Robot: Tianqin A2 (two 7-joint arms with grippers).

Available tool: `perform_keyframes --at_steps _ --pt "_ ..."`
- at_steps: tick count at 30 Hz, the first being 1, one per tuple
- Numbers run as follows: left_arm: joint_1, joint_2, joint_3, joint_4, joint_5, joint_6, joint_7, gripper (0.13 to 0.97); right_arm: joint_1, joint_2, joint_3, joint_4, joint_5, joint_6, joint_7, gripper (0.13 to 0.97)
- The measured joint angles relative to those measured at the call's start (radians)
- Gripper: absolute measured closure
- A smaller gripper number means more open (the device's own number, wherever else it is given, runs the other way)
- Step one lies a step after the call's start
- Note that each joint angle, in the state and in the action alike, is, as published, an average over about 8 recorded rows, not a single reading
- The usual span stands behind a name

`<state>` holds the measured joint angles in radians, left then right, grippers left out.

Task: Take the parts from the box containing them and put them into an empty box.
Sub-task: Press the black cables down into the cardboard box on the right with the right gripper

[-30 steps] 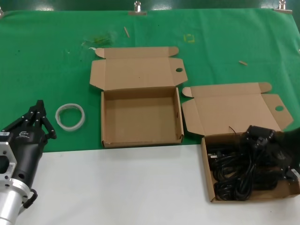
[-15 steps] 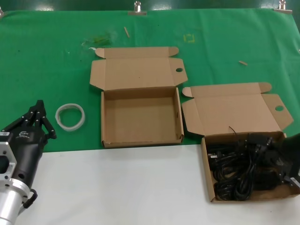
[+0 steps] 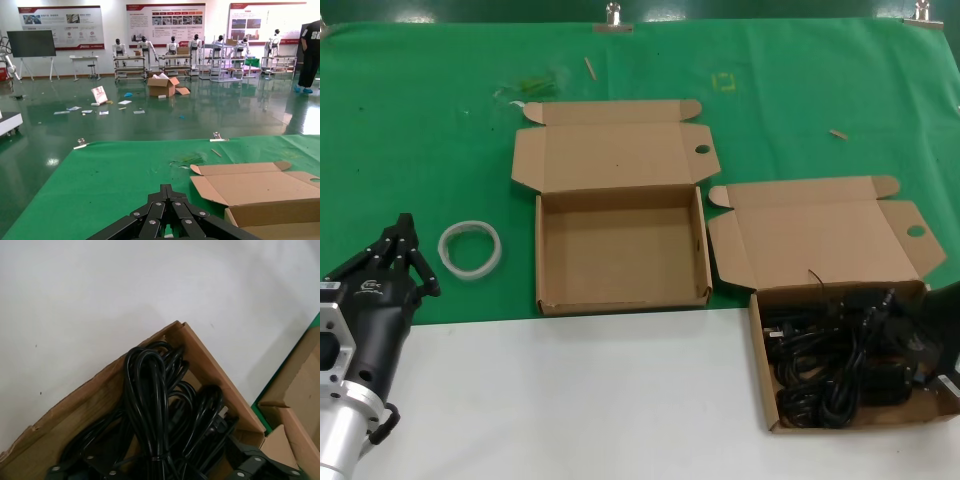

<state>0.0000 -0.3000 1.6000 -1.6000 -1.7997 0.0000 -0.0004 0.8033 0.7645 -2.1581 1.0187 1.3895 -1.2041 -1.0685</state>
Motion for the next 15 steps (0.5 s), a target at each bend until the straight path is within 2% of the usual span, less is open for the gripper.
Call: perform_keyframes --at_steps 1,9,13,15 --pt "0.0 0.0 0.0 0.0 0.0 0.0 0.0 0.957 -0.001 0.0 0.001 0.002 0.0 0.0 0.005 0.304" --pt "0.0 0.0 0.0 0.0 0.0 0.0 0.0 0.957 -0.014 0.007 0.009 0.02 0.005 0.003 0.032 0.488" --pt "0.0 0.0 0.0 0.0 0.0 0.0 0.0 0.957 -0.024 0.013 0.011 0.025 0.008 0.005 0.034 0.488" --pt "0.0 0.0 0.0 0.0 0.0 0.0 0.0 0.957 -0.03 0.016 0.012 0.027 0.009 0.006 0.034 0.541"
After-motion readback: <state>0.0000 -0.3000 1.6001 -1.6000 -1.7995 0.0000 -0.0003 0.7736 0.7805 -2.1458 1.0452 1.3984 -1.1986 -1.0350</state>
